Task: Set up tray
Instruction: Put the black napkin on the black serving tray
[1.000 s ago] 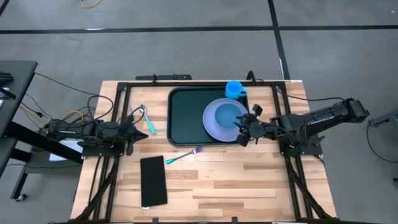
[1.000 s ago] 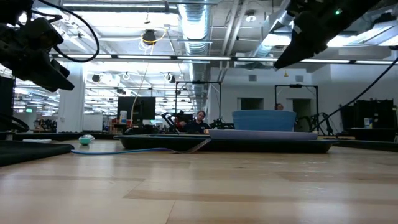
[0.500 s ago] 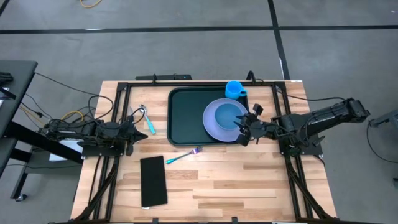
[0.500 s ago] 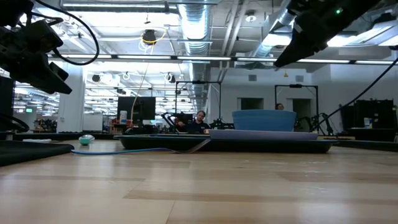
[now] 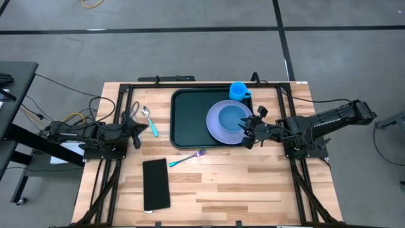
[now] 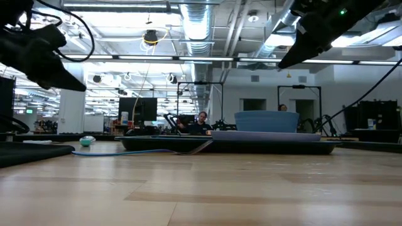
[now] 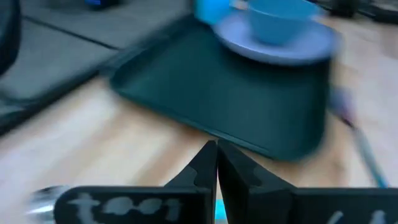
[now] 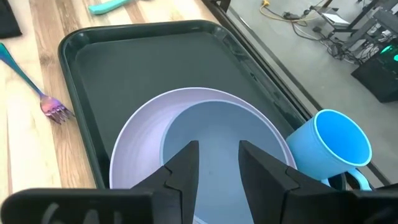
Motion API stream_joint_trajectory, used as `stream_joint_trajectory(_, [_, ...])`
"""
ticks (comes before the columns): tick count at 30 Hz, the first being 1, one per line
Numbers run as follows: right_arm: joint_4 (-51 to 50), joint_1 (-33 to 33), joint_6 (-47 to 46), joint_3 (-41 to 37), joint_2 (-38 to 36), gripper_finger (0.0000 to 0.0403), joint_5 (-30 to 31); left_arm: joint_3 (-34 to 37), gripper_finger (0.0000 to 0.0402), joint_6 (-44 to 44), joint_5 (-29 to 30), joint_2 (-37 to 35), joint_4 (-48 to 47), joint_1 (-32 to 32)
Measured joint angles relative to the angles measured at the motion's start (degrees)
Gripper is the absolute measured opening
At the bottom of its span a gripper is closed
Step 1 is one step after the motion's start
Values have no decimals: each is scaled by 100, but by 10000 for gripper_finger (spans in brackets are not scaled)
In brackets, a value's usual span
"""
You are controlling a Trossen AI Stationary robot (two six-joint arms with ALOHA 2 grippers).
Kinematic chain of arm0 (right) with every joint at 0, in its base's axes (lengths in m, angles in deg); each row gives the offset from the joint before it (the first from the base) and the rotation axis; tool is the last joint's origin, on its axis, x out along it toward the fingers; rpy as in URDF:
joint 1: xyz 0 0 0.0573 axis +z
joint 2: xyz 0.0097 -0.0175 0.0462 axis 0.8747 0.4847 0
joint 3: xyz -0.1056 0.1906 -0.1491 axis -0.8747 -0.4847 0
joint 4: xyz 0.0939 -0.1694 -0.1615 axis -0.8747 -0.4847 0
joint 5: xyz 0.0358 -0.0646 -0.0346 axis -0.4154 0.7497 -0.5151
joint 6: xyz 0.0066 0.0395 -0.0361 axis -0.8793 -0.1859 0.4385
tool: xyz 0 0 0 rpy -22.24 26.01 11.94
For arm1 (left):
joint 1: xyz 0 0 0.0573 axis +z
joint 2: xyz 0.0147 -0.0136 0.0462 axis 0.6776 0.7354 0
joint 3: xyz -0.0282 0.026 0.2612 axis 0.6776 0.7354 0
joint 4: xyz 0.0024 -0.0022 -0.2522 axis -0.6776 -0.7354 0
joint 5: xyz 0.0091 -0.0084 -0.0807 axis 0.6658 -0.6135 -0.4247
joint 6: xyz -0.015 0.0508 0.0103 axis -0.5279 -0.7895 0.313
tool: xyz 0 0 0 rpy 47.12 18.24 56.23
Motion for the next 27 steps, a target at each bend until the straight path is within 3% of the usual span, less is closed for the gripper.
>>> stream_joint_trajectory(5, [-2, 2, 2, 0, 0, 107, -7, 0, 0, 256, 487, -1, 18, 2])
stream_joint_trajectory(9, [-2, 2, 0, 0, 2, 107, -11, 2, 0, 1546, 511, 0, 837, 2])
stream_joint_trajectory(12, [-2, 2, 1, 0, 2, 107, -13, 0, 0, 1955, 592, 0, 1343, 2])
stream_joint_trajectory(16, [-4, 2, 2, 0, 2, 107, -13, 0, 0, 1689, 674, 0, 1427, 2])
stream_joint_trajectory(22, [-4, 2, 2, -96, 4, 107, -12, 0, 0, 955, 1427, 0, 1447, 2])
stream_joint_trajectory(27, [-18, 2, 2, -127, 4, 107, -11, 0, 0, 919, 1659, 0, 1442, 2])
